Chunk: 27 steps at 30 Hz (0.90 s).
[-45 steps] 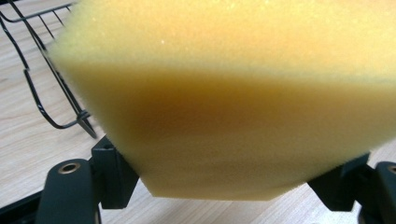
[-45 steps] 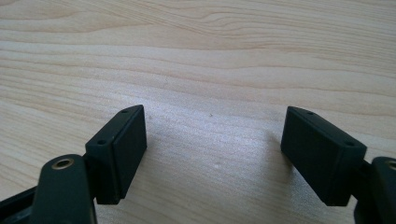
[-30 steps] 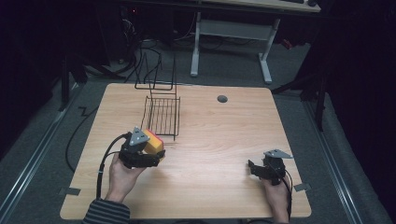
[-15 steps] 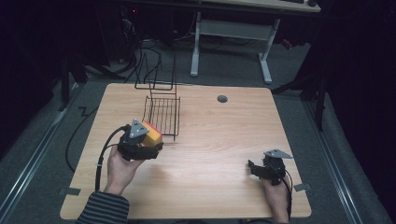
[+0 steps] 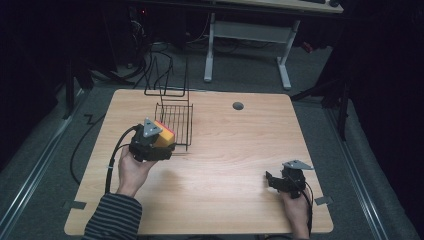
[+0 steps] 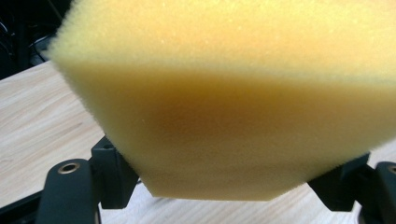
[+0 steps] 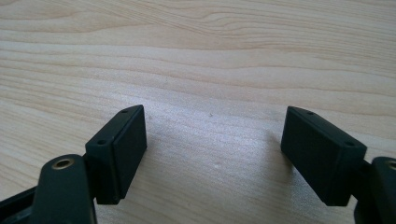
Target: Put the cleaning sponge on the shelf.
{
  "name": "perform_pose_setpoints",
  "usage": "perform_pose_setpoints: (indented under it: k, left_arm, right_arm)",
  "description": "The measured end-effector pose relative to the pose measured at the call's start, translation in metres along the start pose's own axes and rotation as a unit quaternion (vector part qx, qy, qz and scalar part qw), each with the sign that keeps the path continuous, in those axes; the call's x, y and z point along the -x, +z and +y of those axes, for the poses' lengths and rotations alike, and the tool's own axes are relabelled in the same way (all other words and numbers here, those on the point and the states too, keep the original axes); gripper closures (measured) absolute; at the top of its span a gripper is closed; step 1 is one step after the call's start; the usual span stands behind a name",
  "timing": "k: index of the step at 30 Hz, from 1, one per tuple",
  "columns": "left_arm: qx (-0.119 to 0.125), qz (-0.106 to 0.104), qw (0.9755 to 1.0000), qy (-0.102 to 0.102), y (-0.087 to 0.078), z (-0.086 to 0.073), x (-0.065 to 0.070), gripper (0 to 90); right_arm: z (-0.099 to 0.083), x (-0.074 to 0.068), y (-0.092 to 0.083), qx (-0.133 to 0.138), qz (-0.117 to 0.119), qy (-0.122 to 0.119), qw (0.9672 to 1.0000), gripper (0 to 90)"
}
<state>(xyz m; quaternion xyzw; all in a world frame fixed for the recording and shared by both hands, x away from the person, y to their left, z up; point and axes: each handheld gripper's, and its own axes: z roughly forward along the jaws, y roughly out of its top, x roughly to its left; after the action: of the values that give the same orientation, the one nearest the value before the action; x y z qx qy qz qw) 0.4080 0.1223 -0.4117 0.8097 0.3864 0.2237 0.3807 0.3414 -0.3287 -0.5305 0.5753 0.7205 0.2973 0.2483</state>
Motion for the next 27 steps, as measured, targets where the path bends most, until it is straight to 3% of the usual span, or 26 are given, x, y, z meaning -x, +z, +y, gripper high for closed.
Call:
perform_pose_setpoints:
  k: [9,27]
  left_arm:
    - [-0.001,0.012,0.9999,0.002,0.012,0.007,-0.005,23.8]
    - [-0.003,0.029,0.9995,-0.015,0.034,0.008,-0.019,23.8]
  right_arm:
    - [0.0,0.0,0.0,0.0,0.0,0.0,1.0,22.7]
    - [0.0,0.0,0.0,0.0,0.0,0.0,1.0,22.7]
